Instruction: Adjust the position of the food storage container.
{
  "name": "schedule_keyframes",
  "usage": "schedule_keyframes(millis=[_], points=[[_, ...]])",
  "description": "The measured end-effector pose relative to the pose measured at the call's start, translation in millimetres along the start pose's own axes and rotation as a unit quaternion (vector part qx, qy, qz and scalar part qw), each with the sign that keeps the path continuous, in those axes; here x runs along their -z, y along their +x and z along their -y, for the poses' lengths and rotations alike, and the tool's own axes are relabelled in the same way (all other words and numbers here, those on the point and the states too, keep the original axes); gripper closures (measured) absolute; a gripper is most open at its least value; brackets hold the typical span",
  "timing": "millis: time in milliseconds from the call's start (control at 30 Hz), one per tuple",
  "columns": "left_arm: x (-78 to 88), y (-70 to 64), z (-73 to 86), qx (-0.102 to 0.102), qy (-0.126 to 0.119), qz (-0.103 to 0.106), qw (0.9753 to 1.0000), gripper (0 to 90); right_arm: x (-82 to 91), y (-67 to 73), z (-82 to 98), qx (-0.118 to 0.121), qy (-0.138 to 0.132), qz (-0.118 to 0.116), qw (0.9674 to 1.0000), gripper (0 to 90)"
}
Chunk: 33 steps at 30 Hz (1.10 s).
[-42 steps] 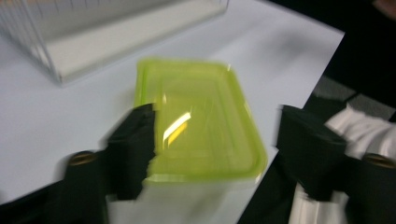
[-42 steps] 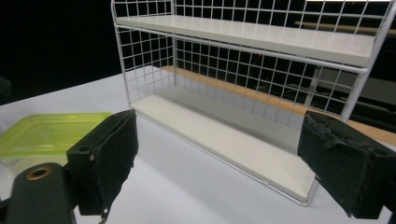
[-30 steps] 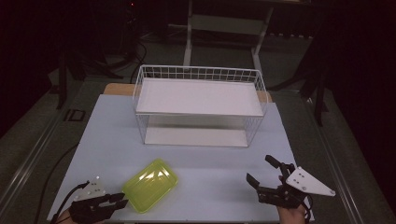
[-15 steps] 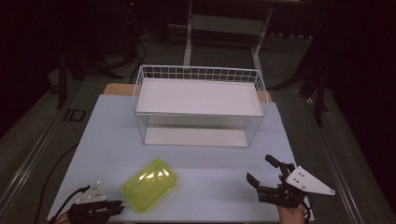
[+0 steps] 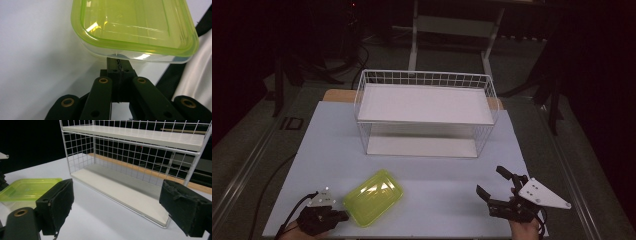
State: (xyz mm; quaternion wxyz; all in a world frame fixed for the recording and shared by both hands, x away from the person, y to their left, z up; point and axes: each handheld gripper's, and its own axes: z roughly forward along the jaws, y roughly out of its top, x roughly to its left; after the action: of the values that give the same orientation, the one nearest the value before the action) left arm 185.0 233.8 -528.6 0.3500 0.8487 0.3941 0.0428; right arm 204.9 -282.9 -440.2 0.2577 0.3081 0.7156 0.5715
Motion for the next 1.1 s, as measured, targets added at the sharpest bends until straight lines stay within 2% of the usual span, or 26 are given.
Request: schedule_keyframes(millis=[200,300,433,533,633,667,833,900,1100], points=[[-4.2,7.4,-10.5,-0.002,-0.005,-0.012,0.9999,90.0,0.1,-0.1,0.1,0.001,0.000,-0.002,1.0000,12.3],[-6.8,11.5,-16.1,-0.015,-0.032,-0.020,0.9992,90.0,-0.4,-0.3,0.4,0.002,0.002,-0.002,1.0000,12.4],[-12.7,14.5,-24.6,-0.020,-0.049,-0.031,0.9981,90.0,-0.6,-0.2,0.5,0.002,0.004,-0.004,1.0000,12.4],[-18.6,17.0,-31.1,-0.023,-0.042,-0.039,0.9981,90.0,-0.4,-0.1,0.7,0.004,0.006,-0.003,1.0000,12.5],[-21.2,19.4,-31.4,-0.016,-0.029,-0.040,0.9986,90.0,0.0,-0.6,0.8,0.002,0.006,-0.003,1.0000,12.5],[-21.0,19.8,-30.6,-0.011,-0.026,-0.035,0.9990,90.0,0.4,-0.7,0.8,0.003,0.005,-0.003,1.0000,12.5],[-16.2,13.4,-25.4,-0.013,-0.024,-0.024,0.9993,90.0,1.1,-1.3,0.8,0.002,0.004,-0.002,1.0000,12.5],[-17.4,11.9,-26.1,-0.015,-0.024,-0.026,0.9993,90.0,0.3,-1.0,0.7,0.001,0.005,-0.003,1.0000,12.5],[-25.6,18.0,-34.1,-0.011,-0.025,-0.029,0.9992,90.0,0.7,0.9,0.3,0.004,0.005,-0.005,1.0000,12.5]])
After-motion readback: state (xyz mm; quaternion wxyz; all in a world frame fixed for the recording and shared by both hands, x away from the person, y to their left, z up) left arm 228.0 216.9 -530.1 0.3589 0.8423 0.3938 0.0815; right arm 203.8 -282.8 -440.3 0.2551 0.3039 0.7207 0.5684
